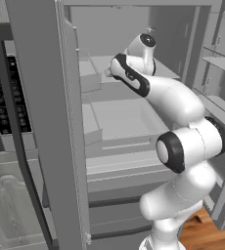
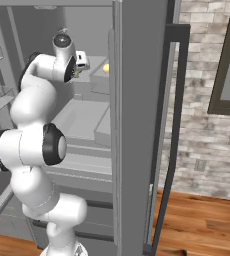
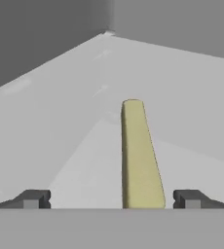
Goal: Pick the egg and butter from the fridge and place them by the bowl for mixing.
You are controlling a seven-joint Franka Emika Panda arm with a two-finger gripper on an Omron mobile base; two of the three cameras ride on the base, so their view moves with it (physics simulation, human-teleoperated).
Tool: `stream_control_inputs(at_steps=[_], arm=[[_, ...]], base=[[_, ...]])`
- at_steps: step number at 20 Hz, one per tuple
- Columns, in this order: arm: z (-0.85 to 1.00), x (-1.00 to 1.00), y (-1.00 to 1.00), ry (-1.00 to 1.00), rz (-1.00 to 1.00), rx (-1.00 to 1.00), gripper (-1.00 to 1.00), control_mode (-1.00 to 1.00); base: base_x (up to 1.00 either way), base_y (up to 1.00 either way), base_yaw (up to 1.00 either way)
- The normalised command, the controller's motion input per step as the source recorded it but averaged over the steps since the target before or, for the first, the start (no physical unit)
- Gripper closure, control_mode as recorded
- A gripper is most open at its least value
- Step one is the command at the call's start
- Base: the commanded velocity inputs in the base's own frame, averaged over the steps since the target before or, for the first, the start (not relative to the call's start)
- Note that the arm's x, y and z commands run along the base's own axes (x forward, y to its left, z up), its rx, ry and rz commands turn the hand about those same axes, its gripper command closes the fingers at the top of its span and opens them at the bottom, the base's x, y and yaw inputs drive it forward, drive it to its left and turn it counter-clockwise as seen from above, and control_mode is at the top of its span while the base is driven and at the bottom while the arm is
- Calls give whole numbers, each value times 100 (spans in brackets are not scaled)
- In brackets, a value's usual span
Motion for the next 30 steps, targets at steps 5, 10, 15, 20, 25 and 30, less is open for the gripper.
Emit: stream_control_inputs(at_steps=[5,10,15,20,25,30], arm=[[0,28,-6,2,2,0,-100,-100],[-1,38,0,8,0,0,-100,-100],[-3,36,4,2,0,0,-100,-100],[-22,7,7,0,0,-3,-100,-100],[-34,0,8,0,0,-1,-100,-100],[-41,0,4,-2,0,0,-100,-100]], base=[[0,0,0],[0,0,0],[0,0,0],[0,0,0],[0,0,0],[0,0,0]])
